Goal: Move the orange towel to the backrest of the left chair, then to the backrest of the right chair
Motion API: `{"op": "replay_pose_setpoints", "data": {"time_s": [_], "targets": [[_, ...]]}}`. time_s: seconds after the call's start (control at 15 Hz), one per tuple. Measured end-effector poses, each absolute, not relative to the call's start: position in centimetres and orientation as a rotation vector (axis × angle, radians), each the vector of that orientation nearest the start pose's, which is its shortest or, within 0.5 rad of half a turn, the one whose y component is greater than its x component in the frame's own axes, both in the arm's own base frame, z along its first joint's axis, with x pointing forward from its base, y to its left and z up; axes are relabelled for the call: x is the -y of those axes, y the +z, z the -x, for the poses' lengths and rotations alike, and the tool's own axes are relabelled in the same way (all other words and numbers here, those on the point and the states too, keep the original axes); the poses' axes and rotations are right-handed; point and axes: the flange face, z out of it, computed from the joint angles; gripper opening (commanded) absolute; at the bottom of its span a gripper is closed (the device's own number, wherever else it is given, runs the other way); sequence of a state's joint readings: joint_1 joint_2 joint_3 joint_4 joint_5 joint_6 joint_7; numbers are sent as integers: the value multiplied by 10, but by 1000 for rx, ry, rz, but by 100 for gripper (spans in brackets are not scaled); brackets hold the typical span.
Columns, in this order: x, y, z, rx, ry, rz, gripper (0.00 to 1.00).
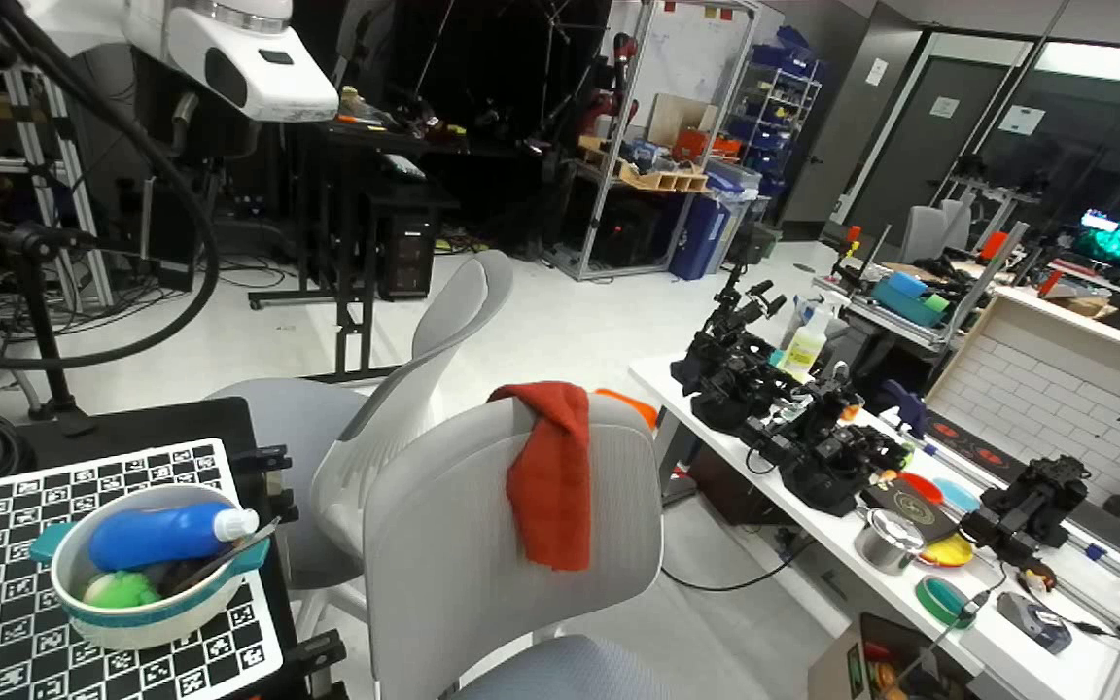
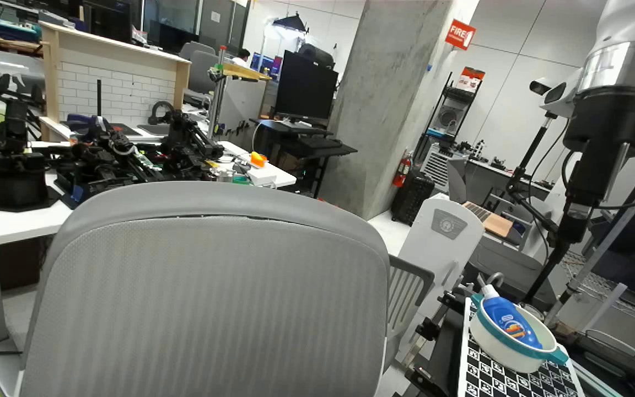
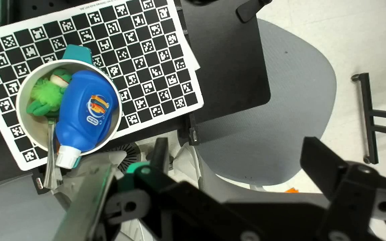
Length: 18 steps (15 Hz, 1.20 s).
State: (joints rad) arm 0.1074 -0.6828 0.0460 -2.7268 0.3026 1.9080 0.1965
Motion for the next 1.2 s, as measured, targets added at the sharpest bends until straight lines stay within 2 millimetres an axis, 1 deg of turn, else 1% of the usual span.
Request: {"op": "replay_pose_setpoints", "data": {"time_s": [0.47, 0.6, 0.67, 0.73, 0.87, 1.07, 1.2], "targets": [[-68, 412, -312, -259, 255, 2896, 100], [-64, 414, -319, -279, 237, 2894, 100], [-60, 417, -327, -297, 214, 2892, 100], [-53, 420, -338, -317, 181, 2890, 100], [-36, 427, -368, -341, 104, 2889, 100], [-4, 437, -422, -347, -16, 2888, 100], [12, 440, -461, -347, -87, 2886, 100]]}}
